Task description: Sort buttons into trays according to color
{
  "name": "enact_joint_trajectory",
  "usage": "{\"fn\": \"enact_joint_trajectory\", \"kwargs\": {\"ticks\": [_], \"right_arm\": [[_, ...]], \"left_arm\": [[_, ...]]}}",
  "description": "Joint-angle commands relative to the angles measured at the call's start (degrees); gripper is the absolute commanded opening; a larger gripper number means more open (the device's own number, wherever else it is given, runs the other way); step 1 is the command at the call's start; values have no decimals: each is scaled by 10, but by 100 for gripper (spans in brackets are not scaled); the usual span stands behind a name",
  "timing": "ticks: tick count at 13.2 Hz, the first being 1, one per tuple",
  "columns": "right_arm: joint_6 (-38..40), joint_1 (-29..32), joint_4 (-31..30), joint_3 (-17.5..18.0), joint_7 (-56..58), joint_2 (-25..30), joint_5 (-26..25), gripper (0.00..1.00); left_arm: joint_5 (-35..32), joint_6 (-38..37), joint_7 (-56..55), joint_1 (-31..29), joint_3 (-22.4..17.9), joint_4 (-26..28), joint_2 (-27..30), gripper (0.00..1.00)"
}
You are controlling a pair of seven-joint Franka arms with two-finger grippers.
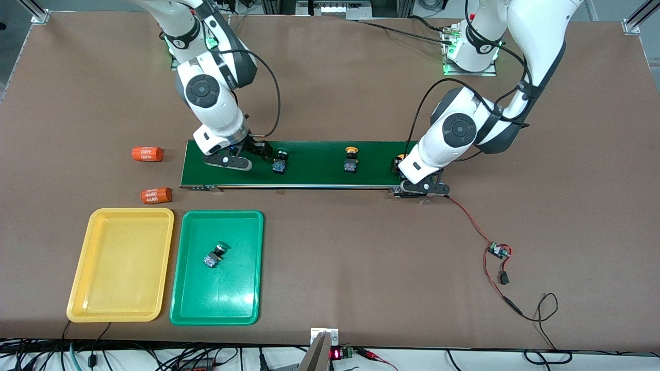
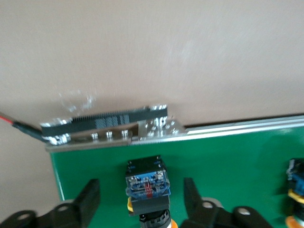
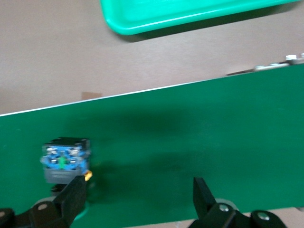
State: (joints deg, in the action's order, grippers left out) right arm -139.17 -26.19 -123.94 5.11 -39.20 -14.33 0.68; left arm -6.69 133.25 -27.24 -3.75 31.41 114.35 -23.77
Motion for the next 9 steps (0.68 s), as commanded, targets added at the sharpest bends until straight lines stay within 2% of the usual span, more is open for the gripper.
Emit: {"fn": "enact_joint_trajectory", "kwargs": {"ticks": [1,3,6,7,9], "right_arm": [[1,-17,26,-5,3,-20,-33,100],[1,-17,26,-5,3,-26,-38,100],[1,-17,26,-5,7,-32,-38,100],[0,-19,26,-5,7,-36,-38,100],[0,-28,26,-5,7,-46,-38,100]], "left_arm": [[3,-27,9,-1,-33,-32,42,100],[3,-55,60,0,-82,-74,41,100],[3,-61,146,-2,-156,-106,57,100],[3,-84,156,-2,-171,-128,59,100],[4,-185,158,-4,-185,-199,58,100]]}}
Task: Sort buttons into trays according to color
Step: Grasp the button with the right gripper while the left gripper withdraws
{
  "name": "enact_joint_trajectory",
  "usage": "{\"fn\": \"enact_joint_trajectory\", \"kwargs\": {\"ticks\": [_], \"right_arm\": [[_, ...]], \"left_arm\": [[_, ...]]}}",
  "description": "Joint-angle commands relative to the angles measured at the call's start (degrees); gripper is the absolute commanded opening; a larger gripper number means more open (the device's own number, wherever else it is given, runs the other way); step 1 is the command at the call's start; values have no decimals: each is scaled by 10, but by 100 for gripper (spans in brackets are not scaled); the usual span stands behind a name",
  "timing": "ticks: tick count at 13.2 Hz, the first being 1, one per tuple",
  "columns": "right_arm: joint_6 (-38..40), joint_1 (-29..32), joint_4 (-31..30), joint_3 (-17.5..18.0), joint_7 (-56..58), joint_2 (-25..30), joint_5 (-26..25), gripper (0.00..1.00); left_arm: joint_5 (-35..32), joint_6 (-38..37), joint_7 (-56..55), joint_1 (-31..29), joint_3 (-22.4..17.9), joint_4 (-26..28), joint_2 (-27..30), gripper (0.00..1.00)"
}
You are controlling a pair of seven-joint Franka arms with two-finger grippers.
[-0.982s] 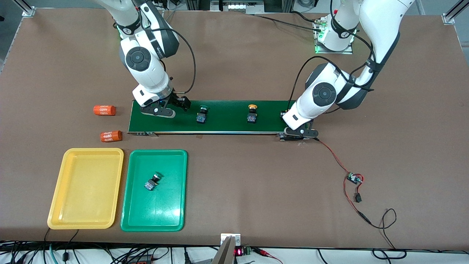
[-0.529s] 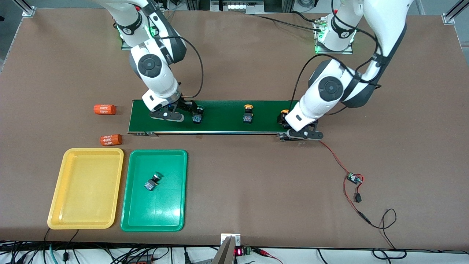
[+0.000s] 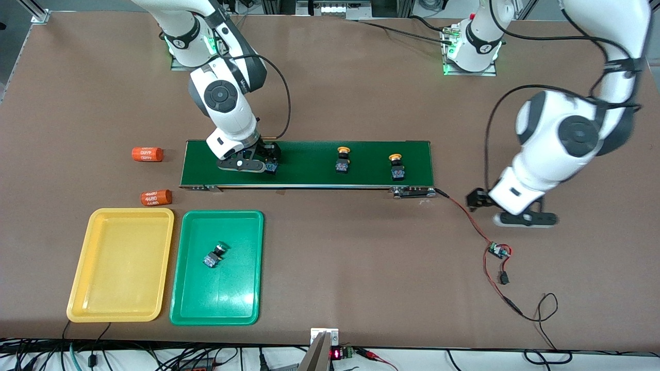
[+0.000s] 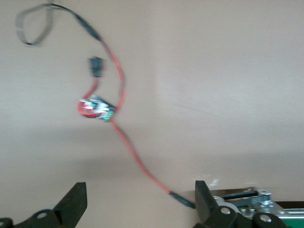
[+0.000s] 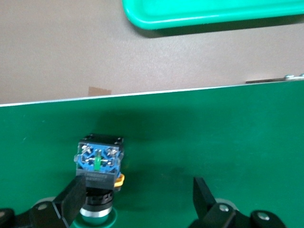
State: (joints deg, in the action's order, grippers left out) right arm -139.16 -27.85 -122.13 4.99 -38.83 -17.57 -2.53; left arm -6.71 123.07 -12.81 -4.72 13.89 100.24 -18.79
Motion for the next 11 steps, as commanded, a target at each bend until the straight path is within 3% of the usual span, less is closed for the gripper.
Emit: {"fn": "enact_joint_trajectory", "kwargs": {"ticks": [1,4,7,8,9,11], "right_arm": [[0,-12,8,-3,3,-19,-6,100],[-8,-12,8,-3,3,-31,-6,96],[-11,-12,8,-3,9,-33,-6,75],[-11,-12,8,-3,16,-33,-6,63],[-10,-11,8,-3,20,-33,-6,43],[-8,-9,8,-3,17,-26,-5,5]], "left_arm": [[6,-125,13,2,-10,-92,7,100],[12,-186,41,-41,-10,-159,6,100],[50,-207,103,-81,-9,-164,39,100],[65,-250,103,-81,-21,-181,43,100],[66,-284,105,-72,-45,-222,38,100],[64,-295,109,-47,-76,-233,38,100]]}}
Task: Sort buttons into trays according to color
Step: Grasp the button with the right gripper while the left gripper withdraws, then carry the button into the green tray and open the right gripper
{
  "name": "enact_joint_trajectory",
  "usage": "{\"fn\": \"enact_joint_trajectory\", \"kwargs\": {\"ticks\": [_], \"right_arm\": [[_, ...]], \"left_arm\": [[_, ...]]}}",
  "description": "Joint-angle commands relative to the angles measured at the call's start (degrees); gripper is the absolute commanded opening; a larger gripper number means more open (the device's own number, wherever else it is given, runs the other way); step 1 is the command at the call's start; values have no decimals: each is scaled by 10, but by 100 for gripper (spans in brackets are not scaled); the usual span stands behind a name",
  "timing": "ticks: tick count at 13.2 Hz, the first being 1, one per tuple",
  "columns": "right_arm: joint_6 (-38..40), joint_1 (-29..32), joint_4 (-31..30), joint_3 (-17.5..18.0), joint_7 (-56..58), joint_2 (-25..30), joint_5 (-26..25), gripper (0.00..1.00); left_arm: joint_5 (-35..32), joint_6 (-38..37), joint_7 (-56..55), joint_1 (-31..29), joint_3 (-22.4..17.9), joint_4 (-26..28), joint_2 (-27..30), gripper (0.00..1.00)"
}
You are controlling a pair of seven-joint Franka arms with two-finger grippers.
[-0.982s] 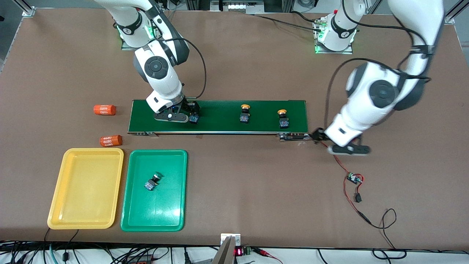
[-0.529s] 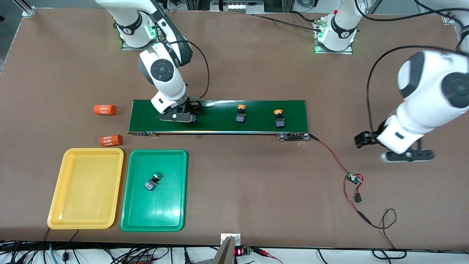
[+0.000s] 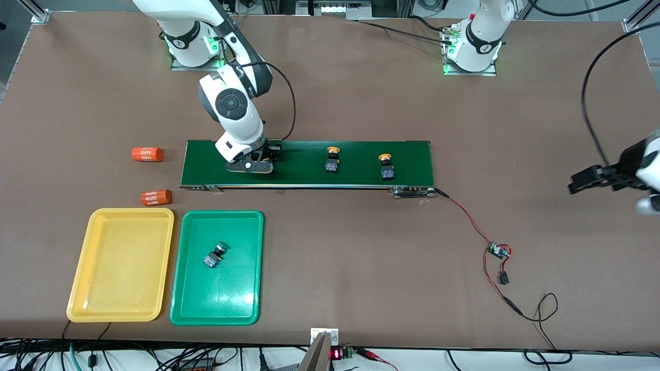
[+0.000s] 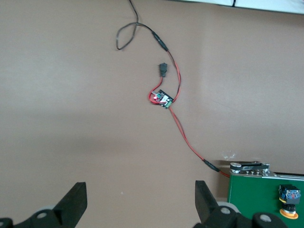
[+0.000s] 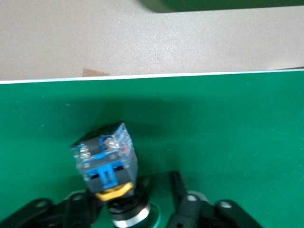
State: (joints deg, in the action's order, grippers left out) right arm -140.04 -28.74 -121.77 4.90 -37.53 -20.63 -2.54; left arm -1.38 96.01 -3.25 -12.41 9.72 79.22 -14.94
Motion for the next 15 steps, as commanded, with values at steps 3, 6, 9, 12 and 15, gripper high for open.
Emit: {"fn": "enact_joint_trajectory", "kwargs": {"ticks": [3,6,9,12,15], "right_arm": [[27,5,27,-7,11,23,-3,0],[96,17,93,-9,13,22,-4,0],[96,65,159,-9,100,3,-16,0],[94,105,296,-9,169,-97,-9,0],[66,113,397,-9,171,-188,-9,0]], "left_arm": [[14,-23,13,95,-95,-13,5,100],[16,-36,11,92,-92,-7,9,100],[27,-19,4,92,-90,34,44,100],[27,3,2,92,-91,52,54,100],[24,-20,-3,92,-90,54,63,100]]}}
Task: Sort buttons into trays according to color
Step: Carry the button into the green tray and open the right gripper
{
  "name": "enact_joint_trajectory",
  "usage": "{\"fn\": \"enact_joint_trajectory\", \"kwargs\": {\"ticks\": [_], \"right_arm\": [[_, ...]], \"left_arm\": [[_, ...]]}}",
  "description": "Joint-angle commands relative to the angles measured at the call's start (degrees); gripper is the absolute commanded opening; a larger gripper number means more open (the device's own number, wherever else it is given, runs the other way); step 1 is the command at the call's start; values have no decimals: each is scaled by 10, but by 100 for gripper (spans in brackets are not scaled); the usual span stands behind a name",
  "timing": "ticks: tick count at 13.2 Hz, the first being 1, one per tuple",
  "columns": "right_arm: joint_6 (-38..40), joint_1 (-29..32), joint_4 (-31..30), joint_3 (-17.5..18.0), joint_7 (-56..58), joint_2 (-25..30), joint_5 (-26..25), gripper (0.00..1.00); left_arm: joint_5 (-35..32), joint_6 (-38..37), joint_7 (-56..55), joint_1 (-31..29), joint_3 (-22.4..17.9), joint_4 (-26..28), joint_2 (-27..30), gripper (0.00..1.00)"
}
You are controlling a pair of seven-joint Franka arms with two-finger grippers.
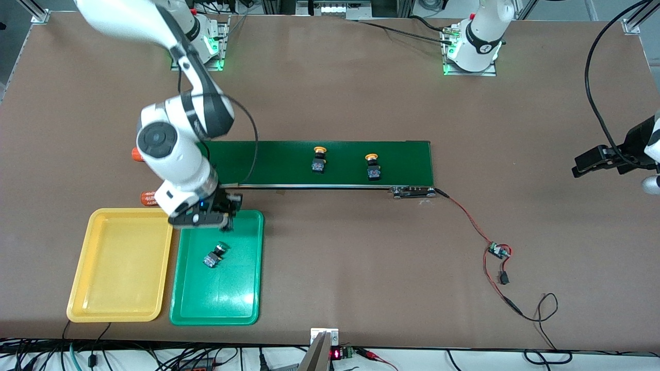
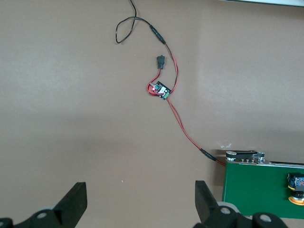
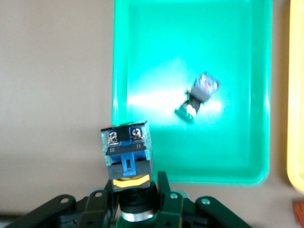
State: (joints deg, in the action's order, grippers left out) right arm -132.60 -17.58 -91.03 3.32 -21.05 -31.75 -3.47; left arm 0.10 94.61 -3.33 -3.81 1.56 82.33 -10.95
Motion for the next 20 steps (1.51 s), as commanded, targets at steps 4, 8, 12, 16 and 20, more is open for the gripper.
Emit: {"fn": "enact_joint_trajectory", "kwargs": {"ticks": [4,8,12,16,20], "right_arm": [[-60,5,103,7,20,-125,-3,0],[-58,25,100,7,75,-134,2,15],[-62,24,98,7,65,-154,3,82],[-58,25,92,7,65,-155,2,100],[-1,33,21,11,65,-73,4,100]], "left_arm": [[10,-21,-4,12,-9,-3,23,100],[11,-56,2,12,-8,-3,28,100],[3,-53,5,12,-8,13,38,100],[3,-57,5,11,-8,30,50,100],[3,-56,6,11,-6,36,53,100]]}}
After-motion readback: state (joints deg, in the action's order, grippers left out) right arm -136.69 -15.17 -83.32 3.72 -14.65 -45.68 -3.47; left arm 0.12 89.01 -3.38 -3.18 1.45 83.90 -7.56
